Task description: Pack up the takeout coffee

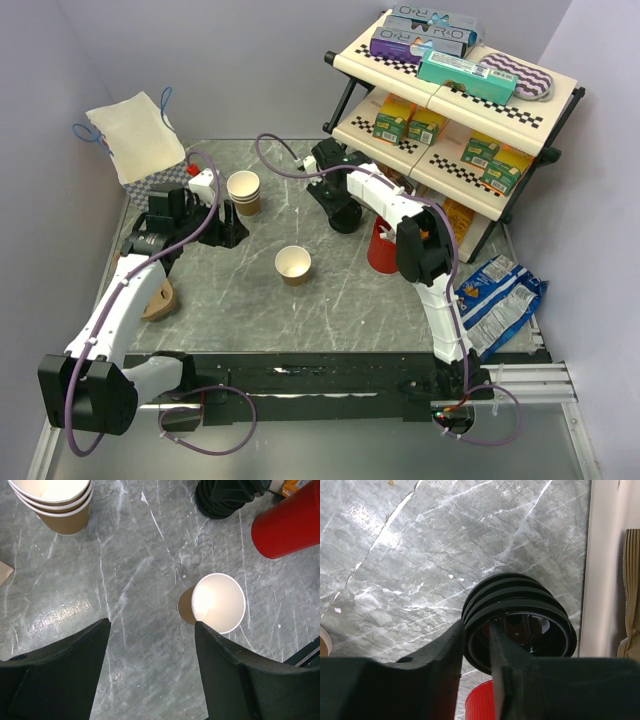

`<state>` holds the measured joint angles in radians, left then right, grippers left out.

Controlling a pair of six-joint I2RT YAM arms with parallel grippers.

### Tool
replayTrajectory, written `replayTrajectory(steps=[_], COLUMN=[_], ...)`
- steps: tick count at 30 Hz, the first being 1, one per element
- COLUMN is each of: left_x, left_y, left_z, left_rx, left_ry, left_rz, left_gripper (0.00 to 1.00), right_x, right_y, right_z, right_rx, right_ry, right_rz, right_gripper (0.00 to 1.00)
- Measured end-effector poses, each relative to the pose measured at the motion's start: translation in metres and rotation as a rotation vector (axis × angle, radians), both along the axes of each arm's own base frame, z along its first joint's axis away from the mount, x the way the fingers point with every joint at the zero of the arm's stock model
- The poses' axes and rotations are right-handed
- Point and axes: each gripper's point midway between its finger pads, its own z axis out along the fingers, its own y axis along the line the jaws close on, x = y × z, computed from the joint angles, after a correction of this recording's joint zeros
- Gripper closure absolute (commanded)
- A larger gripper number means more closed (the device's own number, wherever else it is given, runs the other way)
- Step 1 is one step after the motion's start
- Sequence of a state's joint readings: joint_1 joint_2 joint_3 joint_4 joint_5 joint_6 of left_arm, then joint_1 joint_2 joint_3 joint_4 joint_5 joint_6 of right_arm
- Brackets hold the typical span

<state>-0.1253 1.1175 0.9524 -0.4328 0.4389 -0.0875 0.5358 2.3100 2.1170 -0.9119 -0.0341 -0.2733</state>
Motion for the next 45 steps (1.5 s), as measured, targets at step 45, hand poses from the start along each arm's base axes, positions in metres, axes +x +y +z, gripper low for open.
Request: replayTrajectory(steps=[45], left_x=[0.002], left_y=[0.0], left_z=[-0.002], left_rx=[-0.004], left_ry=[0.005], left_rz=[-0.006], left_gripper=[0.21], right_x=[-0.016], right_y=[0.004], right_z=[0.03], right_rx=[0.048], right_ry=[0.013], right_rz=[0.086], right_gripper=[1.0])
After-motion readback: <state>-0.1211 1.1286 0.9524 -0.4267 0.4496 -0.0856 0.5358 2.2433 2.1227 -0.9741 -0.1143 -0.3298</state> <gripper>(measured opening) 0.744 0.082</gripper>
